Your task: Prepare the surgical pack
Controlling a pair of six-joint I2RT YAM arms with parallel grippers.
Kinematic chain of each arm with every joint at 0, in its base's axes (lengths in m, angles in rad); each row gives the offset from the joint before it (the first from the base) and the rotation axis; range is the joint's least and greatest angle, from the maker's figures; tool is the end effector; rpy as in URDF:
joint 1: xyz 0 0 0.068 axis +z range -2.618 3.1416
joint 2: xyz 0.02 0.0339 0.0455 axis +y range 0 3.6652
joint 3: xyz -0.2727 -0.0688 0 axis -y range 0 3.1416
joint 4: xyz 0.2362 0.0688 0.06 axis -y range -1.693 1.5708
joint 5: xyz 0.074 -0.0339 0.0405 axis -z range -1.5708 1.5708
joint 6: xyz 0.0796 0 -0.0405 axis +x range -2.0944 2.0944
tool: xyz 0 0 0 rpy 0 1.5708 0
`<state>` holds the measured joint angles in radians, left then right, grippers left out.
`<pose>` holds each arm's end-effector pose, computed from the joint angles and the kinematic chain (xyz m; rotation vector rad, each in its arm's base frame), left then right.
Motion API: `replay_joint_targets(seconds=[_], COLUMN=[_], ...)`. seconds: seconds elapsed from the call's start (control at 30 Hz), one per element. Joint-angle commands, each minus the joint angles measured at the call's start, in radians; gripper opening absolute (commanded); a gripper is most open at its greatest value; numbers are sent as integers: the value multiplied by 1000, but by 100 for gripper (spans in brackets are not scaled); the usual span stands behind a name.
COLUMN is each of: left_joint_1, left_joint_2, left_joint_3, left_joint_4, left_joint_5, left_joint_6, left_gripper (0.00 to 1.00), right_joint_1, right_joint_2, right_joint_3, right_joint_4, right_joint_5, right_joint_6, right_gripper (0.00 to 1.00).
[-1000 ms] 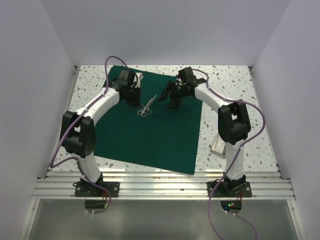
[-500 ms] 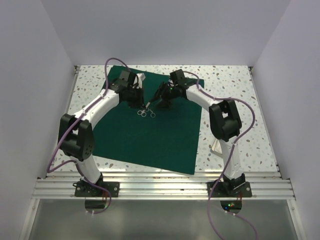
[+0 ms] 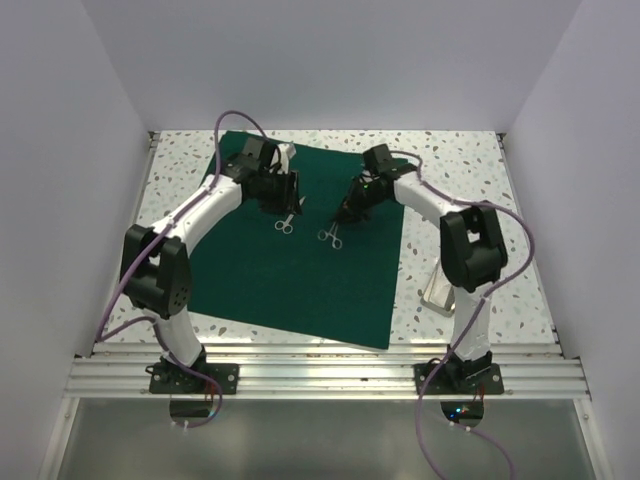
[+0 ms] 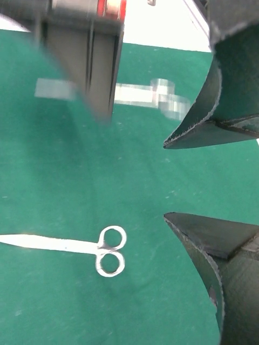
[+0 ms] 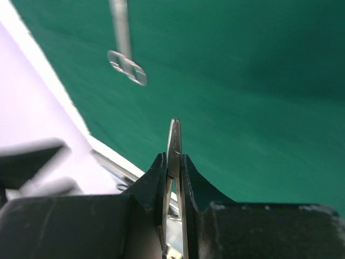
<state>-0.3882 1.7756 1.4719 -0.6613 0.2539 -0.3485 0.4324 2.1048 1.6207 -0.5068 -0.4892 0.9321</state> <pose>0.3671 -0.1717 0.2429 0.1554 2.5988 -0.6025 0.4155 0.2329 0.1707 0.4901 2.7638 1.0689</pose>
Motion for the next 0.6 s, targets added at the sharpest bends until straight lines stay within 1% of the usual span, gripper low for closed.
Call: replay_joint_targets(seconds=[0.0, 0.03, 0.07, 0.1, 0.13, 0.17, 0.2, 0.27, 0.3, 0.37, 0.43, 0.47, 0.5, 0.57], left_joint_1=[15, 15, 14, 14, 11, 8, -1, -15, -21, -29, -41, -43, -49, -64], left_joint_2=[42, 60, 99, 122, 143, 183, 202, 241, 257, 283, 300, 303, 306, 312], left_joint_3=[77, 108, 122, 133, 161, 174, 183, 194, 203, 214, 218, 222, 225, 223], left_joint_4=[15, 12, 9, 9, 3, 2, 8, 31, 29, 40, 61, 65, 68, 78], left_joint_5=[-4, -2, -1, -1, -2, -17, -36, -89, -141, -232, -251, -290, -301, -350], left_joint_6=[63, 68, 71, 74, 77, 77, 83, 91, 94, 91, 108, 115, 120, 129], left_gripper=[55, 55, 55, 55, 55, 55, 55, 52, 50, 50, 50, 51, 51, 52], right_joint_1=[-133, -162, -217, -242, -268, -323, -349, -423, -429, -480, -495, -507, -512, -515], right_joint_2=[-207, -277, -317, -347, -405, -436, -465, -552, -575, -603, -609, -611, -612, -626], right_joint_3=[-54, -100, -117, -128, -152, -172, -195, -269, -289, -340, -393, -410, -450, -485], right_joint_4=[-234, -310, -359, -416, -518, -550, -584, -595, -599, -614, -610, -613, -607, -586], right_joint_5=[89, 100, 142, 171, 202, 231, 276, 325, 357, 403, 439, 464, 481, 489], right_joint_6=[-203, -237, -306, -346, -383, -447, -475, -530, -545, -584, -599, -608, -612, -624], right_gripper=[0, 0, 0, 0, 0, 0, 0, 0, 0, 0, 0, 0, 0, 0])
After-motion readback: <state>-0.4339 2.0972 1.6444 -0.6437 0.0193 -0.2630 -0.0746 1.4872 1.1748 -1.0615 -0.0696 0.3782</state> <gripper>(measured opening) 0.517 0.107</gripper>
